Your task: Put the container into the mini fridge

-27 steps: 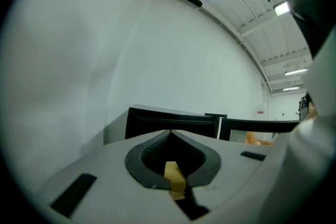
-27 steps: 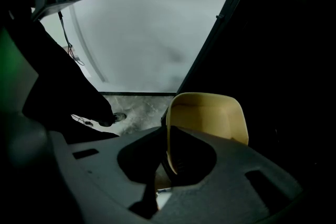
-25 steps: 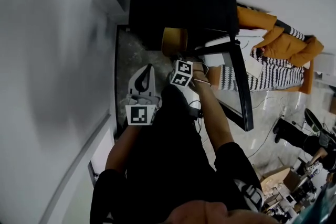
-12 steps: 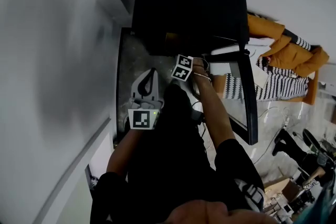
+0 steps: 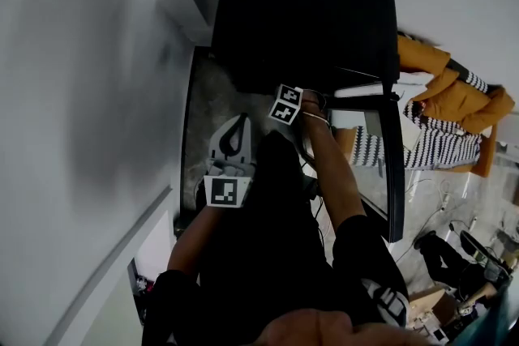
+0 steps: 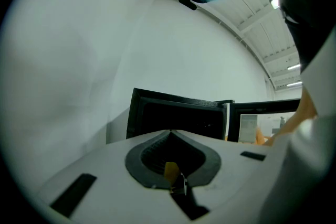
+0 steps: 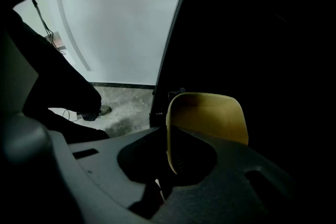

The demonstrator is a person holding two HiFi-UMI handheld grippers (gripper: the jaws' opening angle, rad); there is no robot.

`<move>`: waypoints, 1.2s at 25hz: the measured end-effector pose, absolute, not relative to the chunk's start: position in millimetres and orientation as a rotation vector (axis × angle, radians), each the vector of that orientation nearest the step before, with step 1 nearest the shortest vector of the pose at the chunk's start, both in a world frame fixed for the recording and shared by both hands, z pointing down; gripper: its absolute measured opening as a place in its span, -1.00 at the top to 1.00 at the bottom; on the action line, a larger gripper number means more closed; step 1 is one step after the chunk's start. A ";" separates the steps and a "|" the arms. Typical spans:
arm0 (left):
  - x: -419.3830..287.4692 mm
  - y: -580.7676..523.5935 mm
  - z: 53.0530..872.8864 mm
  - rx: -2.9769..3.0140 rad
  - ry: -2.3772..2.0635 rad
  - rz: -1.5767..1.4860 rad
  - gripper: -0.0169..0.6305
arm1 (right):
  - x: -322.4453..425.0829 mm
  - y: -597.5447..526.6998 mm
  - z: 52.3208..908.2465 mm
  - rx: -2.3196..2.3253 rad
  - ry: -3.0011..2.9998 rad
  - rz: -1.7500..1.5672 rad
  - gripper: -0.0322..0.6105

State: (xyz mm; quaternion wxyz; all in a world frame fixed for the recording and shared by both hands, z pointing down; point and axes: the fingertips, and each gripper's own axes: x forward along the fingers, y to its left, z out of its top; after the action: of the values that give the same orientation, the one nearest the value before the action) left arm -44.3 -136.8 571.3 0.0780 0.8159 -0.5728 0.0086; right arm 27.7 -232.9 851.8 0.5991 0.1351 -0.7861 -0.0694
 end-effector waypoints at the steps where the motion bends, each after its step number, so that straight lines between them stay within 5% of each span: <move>1: -44.5 -138.4 574.1 2.442 -1.718 0.026 0.94 | 28.2 -236.8 855.6 0.314 -1.820 -0.165 0.86; 30: -40.9 -162.4 629.8 2.400 -1.734 0.030 0.94 | 48.6 -289.3 922.8 0.287 -1.745 -0.152 0.86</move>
State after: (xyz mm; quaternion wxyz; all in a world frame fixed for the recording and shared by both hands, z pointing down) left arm -40.9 -162.4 629.8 0.0900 0.8072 -0.5833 0.0103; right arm 48.6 -289.3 922.8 0.6314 0.1254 -0.7624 -0.0664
